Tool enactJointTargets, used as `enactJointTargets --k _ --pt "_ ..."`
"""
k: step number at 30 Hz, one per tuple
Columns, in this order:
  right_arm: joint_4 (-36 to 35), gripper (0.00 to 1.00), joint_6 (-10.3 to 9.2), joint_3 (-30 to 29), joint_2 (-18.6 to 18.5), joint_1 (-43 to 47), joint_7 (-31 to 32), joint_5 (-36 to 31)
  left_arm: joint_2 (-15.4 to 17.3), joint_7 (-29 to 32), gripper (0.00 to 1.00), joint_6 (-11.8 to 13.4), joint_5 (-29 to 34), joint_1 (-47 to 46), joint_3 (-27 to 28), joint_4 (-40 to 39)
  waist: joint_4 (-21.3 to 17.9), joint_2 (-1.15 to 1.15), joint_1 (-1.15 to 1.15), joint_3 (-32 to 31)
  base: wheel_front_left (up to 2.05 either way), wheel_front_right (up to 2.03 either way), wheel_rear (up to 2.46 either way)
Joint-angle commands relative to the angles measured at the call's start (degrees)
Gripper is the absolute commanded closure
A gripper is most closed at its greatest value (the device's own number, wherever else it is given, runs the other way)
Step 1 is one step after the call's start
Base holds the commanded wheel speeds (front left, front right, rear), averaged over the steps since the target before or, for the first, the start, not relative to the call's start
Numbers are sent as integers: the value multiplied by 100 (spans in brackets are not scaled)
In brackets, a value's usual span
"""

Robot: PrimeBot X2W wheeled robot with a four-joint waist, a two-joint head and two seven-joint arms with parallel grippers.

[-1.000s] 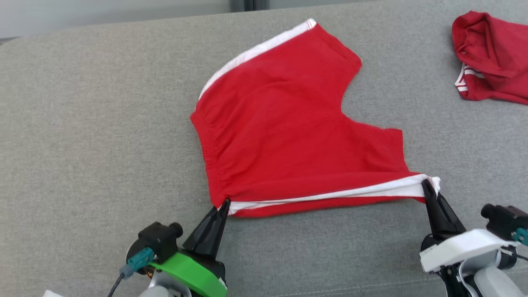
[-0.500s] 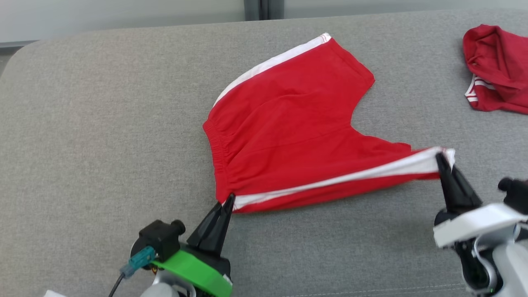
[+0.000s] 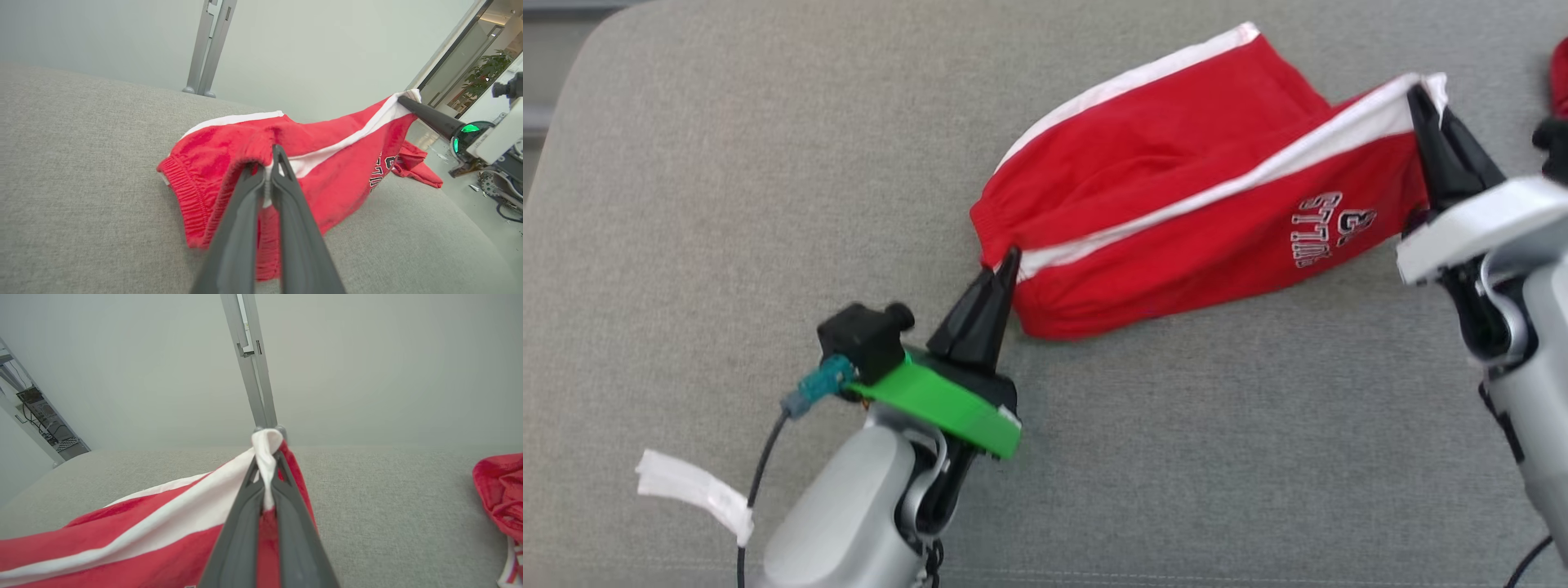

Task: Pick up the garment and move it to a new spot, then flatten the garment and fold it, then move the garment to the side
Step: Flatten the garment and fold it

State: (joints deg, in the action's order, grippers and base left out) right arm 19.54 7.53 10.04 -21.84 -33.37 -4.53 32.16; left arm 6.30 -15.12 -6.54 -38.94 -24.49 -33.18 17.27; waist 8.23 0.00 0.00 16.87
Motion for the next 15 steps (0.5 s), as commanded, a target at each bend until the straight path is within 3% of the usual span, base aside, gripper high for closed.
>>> enactJointTargets --k 1,15 --pt "224 100 -10 59 -50 -296 44 -38 -60 1 100 -31 -56 -244 104 102 290 0 0 360 0 0 0" --pt "2667 100 -11 700 139 -2833 -139 -458 -337 1 100 -104 -261 -1652 334 1060 680 0 0 1236 0 0 0"
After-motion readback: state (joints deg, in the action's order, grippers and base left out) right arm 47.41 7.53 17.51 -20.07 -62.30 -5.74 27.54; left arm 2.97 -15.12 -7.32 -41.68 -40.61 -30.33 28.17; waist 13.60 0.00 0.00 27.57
